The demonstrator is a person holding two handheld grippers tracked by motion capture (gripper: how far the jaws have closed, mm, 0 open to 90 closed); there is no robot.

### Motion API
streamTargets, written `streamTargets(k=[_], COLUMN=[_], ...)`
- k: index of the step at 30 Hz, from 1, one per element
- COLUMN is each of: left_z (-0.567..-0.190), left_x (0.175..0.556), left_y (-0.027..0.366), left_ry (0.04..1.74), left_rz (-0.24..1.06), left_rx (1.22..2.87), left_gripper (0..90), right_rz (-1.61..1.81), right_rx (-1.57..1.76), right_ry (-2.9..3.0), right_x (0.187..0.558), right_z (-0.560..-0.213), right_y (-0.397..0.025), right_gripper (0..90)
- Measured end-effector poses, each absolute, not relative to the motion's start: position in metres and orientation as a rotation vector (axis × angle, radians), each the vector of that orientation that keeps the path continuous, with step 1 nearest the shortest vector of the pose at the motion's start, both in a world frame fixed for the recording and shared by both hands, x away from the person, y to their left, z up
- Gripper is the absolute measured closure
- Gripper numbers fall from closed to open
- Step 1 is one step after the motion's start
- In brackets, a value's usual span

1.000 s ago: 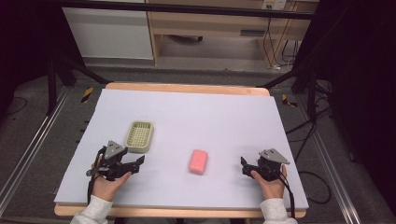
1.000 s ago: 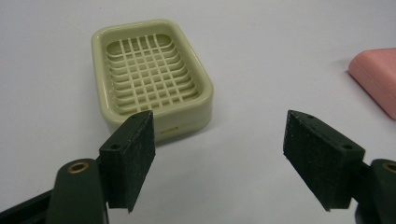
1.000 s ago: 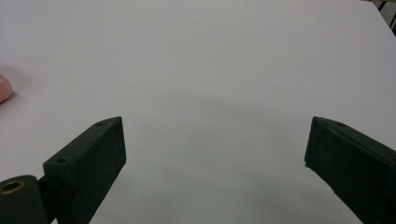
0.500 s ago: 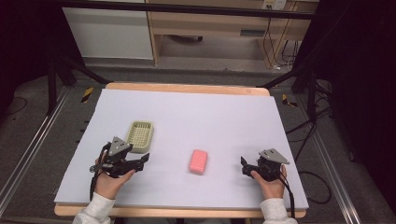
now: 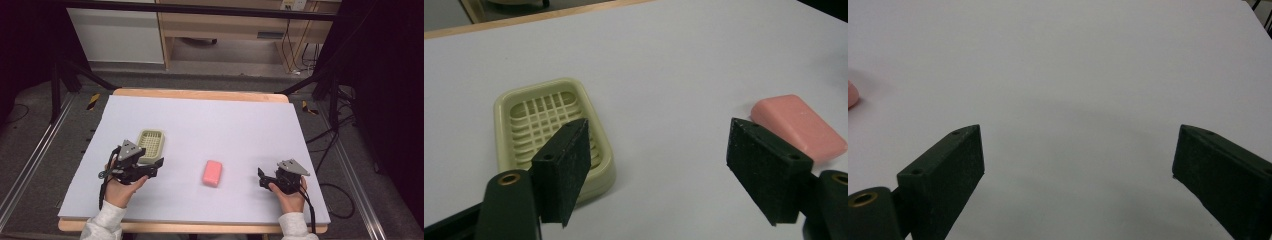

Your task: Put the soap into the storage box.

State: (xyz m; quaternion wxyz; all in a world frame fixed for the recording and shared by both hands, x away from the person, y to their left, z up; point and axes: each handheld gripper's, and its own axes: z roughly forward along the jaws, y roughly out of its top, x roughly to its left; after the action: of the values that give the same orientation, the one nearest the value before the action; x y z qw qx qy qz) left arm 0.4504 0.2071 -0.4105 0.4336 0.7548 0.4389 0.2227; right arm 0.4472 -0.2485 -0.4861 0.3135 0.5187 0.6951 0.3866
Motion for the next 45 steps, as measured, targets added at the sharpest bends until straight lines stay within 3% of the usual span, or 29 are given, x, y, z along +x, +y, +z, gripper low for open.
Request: streamTargets(k=[45], left_z=[-0.408], left_x=[0.459], left_y=[0.127], left_ry=[0.967], left_rz=[0.483], left_rx=[1.978], left_gripper=[25.3], right_rz=[1.019], right_rx=[1.364], right_ry=[1.846], right_x=[0.447], right_z=[-0.486], right_y=[-0.248], right_gripper=[7.3])
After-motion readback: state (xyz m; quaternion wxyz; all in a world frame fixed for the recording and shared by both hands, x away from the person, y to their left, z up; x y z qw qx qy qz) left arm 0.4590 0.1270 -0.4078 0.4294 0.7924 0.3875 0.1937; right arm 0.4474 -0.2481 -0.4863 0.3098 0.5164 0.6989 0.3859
